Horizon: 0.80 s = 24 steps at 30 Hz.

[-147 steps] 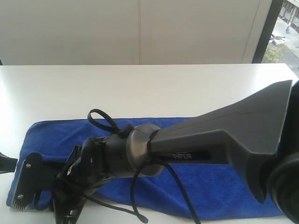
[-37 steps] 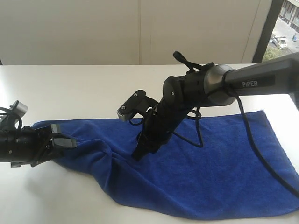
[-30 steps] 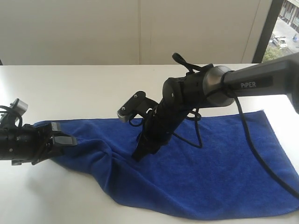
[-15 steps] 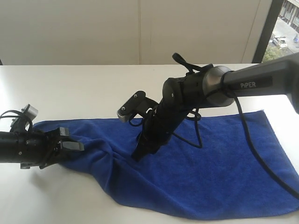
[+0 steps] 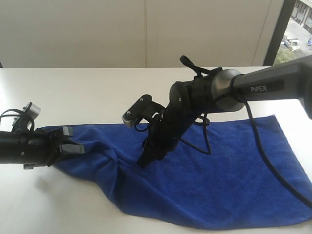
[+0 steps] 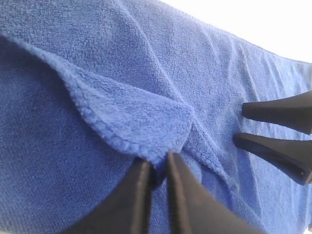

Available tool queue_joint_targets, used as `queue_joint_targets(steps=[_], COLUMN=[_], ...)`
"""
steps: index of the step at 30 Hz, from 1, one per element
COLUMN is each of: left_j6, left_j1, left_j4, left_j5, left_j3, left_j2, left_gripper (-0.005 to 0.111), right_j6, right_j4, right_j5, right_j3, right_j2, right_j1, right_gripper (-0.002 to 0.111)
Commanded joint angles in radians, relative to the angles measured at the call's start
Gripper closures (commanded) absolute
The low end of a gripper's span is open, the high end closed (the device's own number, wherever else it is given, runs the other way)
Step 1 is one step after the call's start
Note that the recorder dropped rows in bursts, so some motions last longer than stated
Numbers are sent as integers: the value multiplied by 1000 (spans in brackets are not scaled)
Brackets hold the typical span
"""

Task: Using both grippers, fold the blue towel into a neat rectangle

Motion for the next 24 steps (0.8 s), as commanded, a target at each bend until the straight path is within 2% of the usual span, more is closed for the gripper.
queue_joint_targets(steps=[1, 8, 13, 16, 24], left_j6=[5, -34, -330, -588, -1046], left_j1=[-5, -5, 40, 56, 56], left_j4=[-22, 19, 373, 679, 1248], left_j5=[12, 51, 71, 78, 252], left_j3=[-3, -1, -1, -1, -1], left_j2=[1, -29, -169, -264, -387], left_gripper=[107, 107, 107, 107, 107], right_j6=[4, 2, -2, -4, -4], right_j4=[-3, -3, -3, -3, -3], right_j5=[-10, -9, -9, -17, -27], right_j3=[4, 4, 4, 4, 4], right_j2=[3, 3, 3, 3, 3], right_j1=[-11, -11, -11, -11, -11], right_gripper=[69, 69, 69, 69, 69])
